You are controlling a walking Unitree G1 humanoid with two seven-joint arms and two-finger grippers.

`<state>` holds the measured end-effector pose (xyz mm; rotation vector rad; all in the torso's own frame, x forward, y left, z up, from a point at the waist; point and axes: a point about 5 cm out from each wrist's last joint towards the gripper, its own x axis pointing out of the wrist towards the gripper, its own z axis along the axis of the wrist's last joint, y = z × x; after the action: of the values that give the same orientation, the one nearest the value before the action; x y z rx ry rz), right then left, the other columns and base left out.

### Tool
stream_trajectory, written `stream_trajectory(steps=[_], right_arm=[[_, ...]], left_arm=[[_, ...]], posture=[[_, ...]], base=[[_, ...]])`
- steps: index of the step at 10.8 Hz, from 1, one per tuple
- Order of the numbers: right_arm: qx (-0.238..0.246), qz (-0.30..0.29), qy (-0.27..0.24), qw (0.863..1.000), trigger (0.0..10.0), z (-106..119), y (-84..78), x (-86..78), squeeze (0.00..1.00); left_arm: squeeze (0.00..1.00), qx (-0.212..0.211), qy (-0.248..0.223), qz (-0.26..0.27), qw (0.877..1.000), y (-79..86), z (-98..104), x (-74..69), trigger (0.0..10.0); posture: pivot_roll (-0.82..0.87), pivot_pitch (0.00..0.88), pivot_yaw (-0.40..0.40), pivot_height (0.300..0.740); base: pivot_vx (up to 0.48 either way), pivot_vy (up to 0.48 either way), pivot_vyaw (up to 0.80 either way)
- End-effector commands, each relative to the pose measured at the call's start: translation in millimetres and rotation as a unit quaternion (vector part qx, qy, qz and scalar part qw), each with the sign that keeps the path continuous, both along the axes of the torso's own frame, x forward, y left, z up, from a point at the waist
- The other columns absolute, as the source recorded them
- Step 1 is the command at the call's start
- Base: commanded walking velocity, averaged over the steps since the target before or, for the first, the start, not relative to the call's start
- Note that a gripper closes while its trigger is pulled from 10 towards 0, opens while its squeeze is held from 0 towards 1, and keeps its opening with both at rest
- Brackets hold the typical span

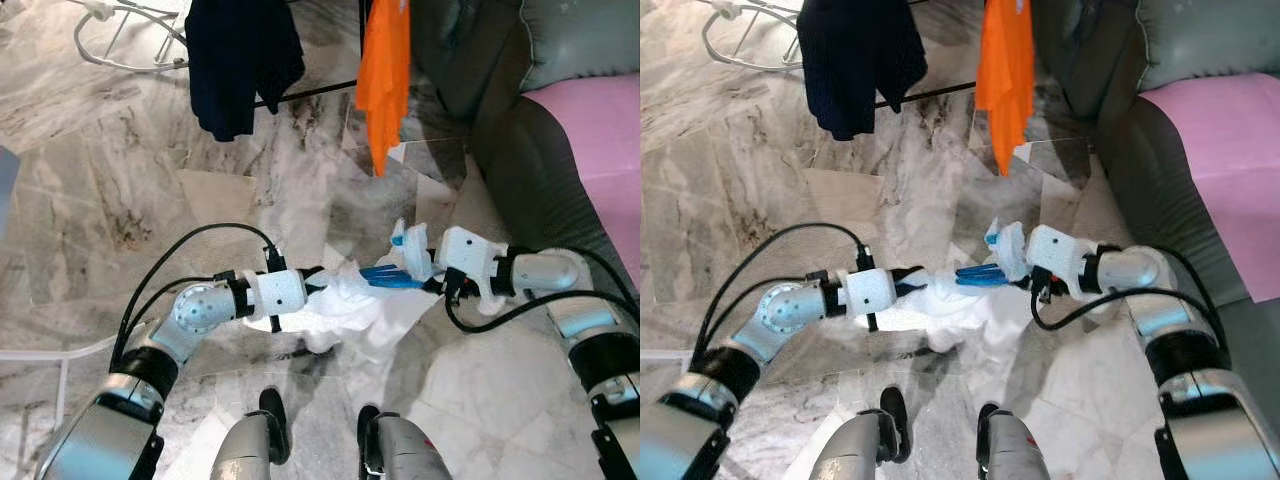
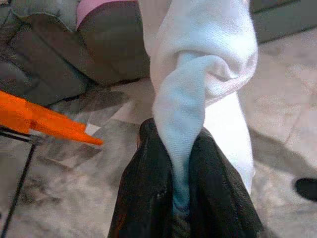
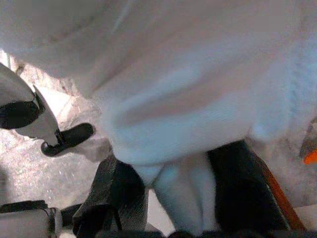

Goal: Hang hanger

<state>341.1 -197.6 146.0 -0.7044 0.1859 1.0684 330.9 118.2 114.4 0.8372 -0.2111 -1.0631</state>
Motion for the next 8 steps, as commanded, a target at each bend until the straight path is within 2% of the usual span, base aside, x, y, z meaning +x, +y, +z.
stream_trajectory(steps=[1, 2, 4, 6, 8], right_arm=[[-0.018, 0.026, 0.024, 0.999, 0.0, -11, 2.1, -8.5, 0.0], [-0.017, 0.027, 0.025, 0.999, 0.0, -13, 2.9, -9.3, 0.0], [-0.01, 0.019, 0.026, 0.999, 0.0, -15, 4.0, -9.5, 0.0], [-0.003, 0.003, 0.028, 1.0, 0.0, -19, 4.2, -9.3, 0.0], [0.038, -0.07, 0.02, 0.997, 0.0, -26, 7.7, -3.6, 0.0]], left_arm=[[0.95, -0.026, -0.023, 0.059, 0.998, 14.9, 10, 10.0, 10.0], [1.0, -0.029, -0.027, 0.066, 0.997, 15.5, 12, 11.6, 10.0], [1.0, -0.033, -0.061, 0.074, 0.995, 15.8, 15, 12.6, 10.0], [1.0, -0.041, -0.07, 0.079, 0.994, 15.7, 17, 13.4, 10.0], [1.0, -0.048, -0.083, 0.081, 0.992, 19.5, 18, 12.0, 10.0]], posture=[[-0.17, 0.328, 0.052, 0.74], [-0.17, 0.328, 0.051, 0.74], [-0.17, 0.329, 0.051, 0.74], [-0.17, 0.33, 0.052, 0.74], [-0.17, 0.329, 0.05, 0.74]], base=[[0.0, 0.0, 0.0], [0.0, 0.0, 0.0], [0.0, 0.0, 0.0], [0.0, 0.0, 0.0], [0.0, 0.0, 0.0]])
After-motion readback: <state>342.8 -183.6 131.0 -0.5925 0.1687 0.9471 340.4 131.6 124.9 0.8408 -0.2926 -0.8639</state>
